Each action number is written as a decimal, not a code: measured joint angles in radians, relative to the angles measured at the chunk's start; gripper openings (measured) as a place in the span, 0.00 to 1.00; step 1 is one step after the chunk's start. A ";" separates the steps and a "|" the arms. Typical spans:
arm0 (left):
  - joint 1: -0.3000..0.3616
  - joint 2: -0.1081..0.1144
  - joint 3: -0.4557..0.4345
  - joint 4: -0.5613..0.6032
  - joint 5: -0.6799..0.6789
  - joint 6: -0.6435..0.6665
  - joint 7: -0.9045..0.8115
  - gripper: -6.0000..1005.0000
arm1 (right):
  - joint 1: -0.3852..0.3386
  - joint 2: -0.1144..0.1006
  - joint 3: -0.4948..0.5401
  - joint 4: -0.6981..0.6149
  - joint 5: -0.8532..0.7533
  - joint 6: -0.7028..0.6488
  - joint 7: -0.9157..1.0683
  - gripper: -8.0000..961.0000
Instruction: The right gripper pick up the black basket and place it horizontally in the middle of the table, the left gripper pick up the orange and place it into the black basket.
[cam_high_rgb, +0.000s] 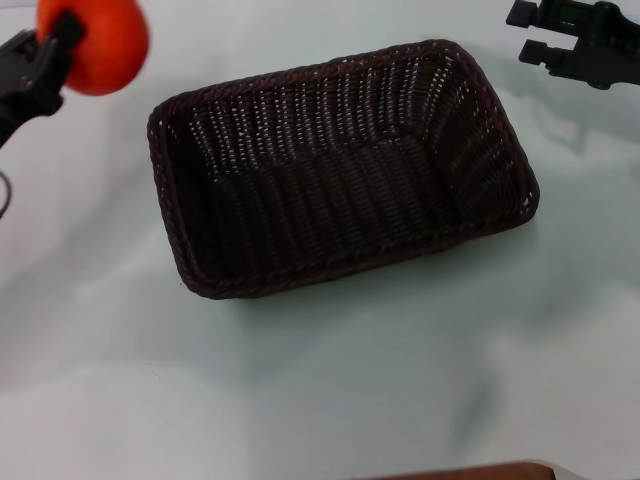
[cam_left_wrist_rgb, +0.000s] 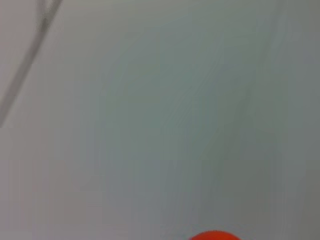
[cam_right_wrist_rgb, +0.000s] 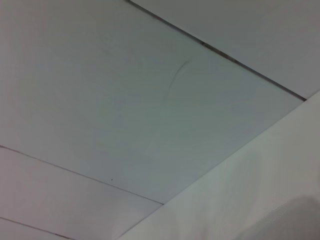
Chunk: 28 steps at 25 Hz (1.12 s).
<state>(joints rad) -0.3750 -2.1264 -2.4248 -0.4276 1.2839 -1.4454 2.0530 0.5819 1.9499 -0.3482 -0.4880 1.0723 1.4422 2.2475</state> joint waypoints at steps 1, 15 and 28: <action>-0.007 -0.001 0.009 -0.002 0.002 -0.016 -0.007 0.11 | 0.001 0.001 0.000 0.000 0.000 -0.003 -0.002 0.81; -0.072 0.001 0.347 -0.004 0.033 -0.006 -0.053 0.21 | 0.019 -0.007 0.000 0.000 0.033 -0.044 -0.011 0.81; -0.064 -0.006 0.367 -0.008 0.032 -0.015 -0.054 0.68 | 0.027 0.031 -0.003 0.000 0.228 -0.127 -0.143 0.81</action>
<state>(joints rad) -0.4387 -2.1325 -2.0579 -0.4358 1.3164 -1.4603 1.9989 0.6091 1.9805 -0.3515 -0.4877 1.3002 1.3151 2.1046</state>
